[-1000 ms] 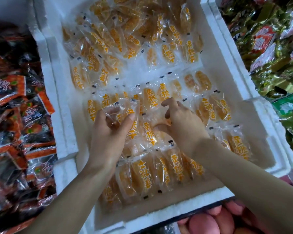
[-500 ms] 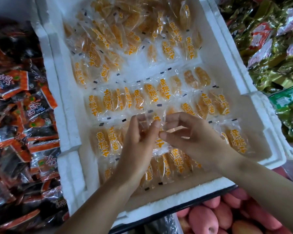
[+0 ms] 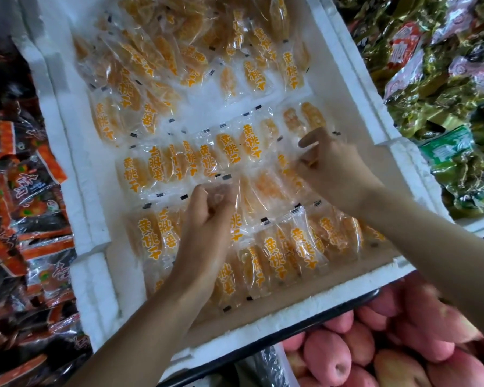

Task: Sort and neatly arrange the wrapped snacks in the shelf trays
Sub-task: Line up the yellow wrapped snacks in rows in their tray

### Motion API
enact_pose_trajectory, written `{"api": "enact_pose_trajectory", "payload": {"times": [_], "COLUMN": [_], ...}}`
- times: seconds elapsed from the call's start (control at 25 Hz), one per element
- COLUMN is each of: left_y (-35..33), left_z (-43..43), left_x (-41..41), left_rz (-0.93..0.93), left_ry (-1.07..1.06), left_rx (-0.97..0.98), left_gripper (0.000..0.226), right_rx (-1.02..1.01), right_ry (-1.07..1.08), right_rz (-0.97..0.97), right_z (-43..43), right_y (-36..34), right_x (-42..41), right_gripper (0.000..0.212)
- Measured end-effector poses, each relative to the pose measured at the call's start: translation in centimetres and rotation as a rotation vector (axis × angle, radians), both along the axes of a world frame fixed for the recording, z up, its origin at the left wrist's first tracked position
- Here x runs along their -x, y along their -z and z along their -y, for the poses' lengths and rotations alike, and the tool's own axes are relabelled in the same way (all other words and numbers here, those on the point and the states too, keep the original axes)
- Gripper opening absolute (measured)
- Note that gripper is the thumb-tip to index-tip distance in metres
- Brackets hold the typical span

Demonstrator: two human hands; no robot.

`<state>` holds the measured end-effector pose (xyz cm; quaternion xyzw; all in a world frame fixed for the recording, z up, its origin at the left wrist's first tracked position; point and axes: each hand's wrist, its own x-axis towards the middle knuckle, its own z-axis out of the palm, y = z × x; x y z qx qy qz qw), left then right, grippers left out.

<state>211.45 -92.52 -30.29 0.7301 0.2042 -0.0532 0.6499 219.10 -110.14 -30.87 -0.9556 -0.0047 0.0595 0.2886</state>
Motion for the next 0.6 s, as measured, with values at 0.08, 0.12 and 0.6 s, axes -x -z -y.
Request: {"api": "enact_pose_trajectory", "payload": {"times": [0.08,0.12,0.6], "left_y": [0.1,0.2,-0.7], "left_z": [-0.1,-0.1,-0.1], "left_x": [-0.1,-0.1,-0.1], "left_rz": [0.018,0.024,0.060], "left_ry": [-0.025,-0.022,0.030], "left_rx": [0.011,0.023,0.153], "left_gripper": [0.006,0.007,0.004], "right_rx": [0.117,0.151,-0.515], "right_ry": [-0.082,-0.088,-0.161], "right_rz": [0.001,0.000,-0.199], "right_z": [-0.3,-0.4,-2.9], "right_y": [1.4,1.5,-2.5], "right_x": [-0.3,-0.3,7.3], "right_gripper": [0.021,0.022,0.016]}}
